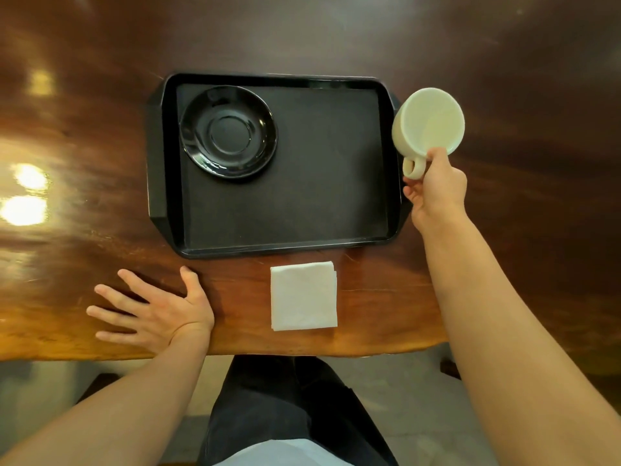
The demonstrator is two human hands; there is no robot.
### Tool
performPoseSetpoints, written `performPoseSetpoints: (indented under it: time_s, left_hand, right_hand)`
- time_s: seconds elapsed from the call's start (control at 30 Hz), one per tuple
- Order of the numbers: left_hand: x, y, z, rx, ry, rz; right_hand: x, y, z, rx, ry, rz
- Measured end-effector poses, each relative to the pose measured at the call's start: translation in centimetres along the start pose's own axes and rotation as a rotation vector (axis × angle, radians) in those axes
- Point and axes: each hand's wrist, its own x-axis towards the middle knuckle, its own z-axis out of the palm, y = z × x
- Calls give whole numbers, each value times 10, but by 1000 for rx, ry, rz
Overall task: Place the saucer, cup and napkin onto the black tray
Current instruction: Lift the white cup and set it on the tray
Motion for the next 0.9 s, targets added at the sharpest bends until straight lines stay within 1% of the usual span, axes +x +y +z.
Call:
performPoseSetpoints:
  time_s: [0.43,0.9]
  left_hand:
    - [6,-2,2,21,-6,-13]
    - [4,-3,4,21,-8,3]
  right_hand:
    - [-10,11,50,-101,-116,46]
    - [-8,18,83,-142,-150,40]
